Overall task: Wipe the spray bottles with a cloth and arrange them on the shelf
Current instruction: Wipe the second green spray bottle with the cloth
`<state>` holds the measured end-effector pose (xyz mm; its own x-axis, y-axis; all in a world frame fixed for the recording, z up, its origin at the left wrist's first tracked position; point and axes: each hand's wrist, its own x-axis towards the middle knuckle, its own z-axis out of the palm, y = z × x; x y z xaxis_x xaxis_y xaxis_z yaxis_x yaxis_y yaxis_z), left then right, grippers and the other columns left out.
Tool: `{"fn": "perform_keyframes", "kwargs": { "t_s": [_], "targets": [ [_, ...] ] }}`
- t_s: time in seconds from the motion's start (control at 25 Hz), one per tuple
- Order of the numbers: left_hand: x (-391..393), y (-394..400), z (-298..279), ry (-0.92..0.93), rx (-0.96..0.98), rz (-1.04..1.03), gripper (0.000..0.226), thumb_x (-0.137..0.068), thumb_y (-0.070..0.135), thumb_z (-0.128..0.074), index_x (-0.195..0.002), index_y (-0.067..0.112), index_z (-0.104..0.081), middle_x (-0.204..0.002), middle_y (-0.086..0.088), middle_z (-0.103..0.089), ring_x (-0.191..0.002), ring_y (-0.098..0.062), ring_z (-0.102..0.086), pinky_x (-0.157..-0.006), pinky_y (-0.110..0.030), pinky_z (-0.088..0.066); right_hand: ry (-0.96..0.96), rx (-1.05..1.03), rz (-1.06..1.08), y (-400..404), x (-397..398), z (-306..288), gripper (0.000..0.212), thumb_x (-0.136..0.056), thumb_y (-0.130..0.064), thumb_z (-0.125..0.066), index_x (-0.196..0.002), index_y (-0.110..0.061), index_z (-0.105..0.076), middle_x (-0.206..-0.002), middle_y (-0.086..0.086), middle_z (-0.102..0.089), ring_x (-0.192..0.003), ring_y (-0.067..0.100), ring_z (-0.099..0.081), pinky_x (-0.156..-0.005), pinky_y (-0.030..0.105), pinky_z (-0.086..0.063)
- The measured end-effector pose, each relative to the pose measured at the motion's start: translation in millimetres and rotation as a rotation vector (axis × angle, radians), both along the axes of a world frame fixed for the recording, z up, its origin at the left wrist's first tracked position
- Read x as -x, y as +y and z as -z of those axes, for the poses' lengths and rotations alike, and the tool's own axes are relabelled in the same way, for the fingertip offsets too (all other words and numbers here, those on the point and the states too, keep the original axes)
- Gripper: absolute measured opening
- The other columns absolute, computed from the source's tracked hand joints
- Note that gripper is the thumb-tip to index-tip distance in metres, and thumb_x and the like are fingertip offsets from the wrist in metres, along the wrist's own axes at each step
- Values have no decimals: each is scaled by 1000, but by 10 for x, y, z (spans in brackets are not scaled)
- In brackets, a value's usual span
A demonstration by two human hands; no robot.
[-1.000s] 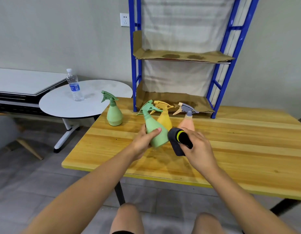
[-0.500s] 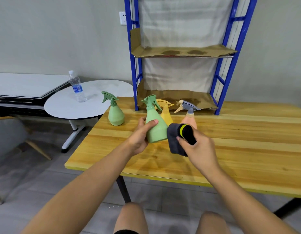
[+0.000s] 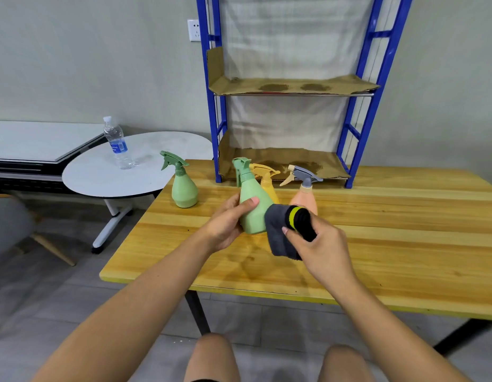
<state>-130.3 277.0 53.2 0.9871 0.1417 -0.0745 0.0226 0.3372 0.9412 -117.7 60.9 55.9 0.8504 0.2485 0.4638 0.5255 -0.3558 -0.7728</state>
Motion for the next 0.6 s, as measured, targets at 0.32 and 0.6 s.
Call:
{"fn": "perform_keyframes", "kwargs": {
  "t_s": [0.32, 0.6],
  "targets": [
    [-9, -70, -46, -8, -86, -148, 74, -75, 38, -81, -137, 13, -49, -123, -11, -68, -112, -27, -68, -90, -45, -58, -18, 34, -4, 5, -7, 115, 26, -81, -26, -79, -105, -29, -71, -82, -6, -69, -77, 11, -60, -62, 11, -41],
    [-30, -24, -13, 50, -117, -55, 48, -94, 15, -66, -139, 11, -49, -125, -9, -68, -112, -24, -66, -89, -39, -57, -501, 315, 71, 10, 3, 271, 66, -69, -2, -81, -132, -12, -62, -123, -1, -69, -104, 21, -57, -86, 29, -50]
  ]
}}
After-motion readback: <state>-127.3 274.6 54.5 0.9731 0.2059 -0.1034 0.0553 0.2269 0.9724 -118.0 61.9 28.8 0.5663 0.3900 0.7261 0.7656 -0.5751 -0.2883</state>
